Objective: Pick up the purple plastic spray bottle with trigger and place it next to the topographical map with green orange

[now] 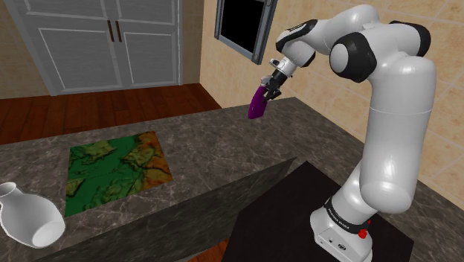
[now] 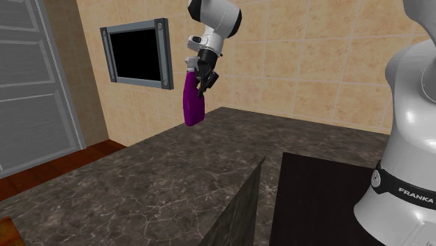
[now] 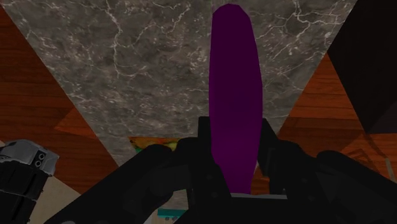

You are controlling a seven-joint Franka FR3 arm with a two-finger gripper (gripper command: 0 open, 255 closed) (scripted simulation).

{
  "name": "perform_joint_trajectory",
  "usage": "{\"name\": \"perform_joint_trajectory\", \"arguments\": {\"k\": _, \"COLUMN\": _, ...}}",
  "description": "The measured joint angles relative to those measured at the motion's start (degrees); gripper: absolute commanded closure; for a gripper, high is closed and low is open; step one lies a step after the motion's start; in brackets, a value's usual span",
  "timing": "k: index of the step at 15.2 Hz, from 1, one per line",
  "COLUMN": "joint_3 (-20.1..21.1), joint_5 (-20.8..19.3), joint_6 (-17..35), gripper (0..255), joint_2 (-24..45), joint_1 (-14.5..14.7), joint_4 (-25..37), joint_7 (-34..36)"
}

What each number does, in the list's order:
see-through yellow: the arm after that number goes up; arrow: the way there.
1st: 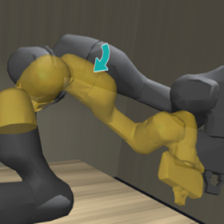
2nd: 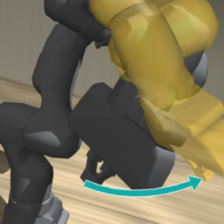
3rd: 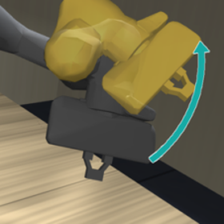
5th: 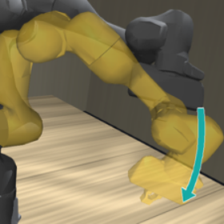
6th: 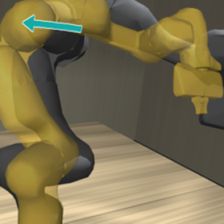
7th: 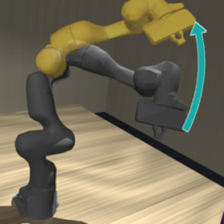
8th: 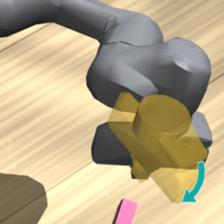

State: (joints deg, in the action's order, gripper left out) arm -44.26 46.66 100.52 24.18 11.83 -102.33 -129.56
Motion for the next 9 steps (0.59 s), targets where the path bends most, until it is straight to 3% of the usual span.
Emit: {"name": "perform_joint_trajectory", "arguments": {"k": 9, "joint_3": -1.2, "joint_5": -2.7, "joint_6": -3.9, "gripper": 255, "joint_2": -3.2, "joint_1": 0.7, "joint_4": 2.9, "joint_7": 3.7}}
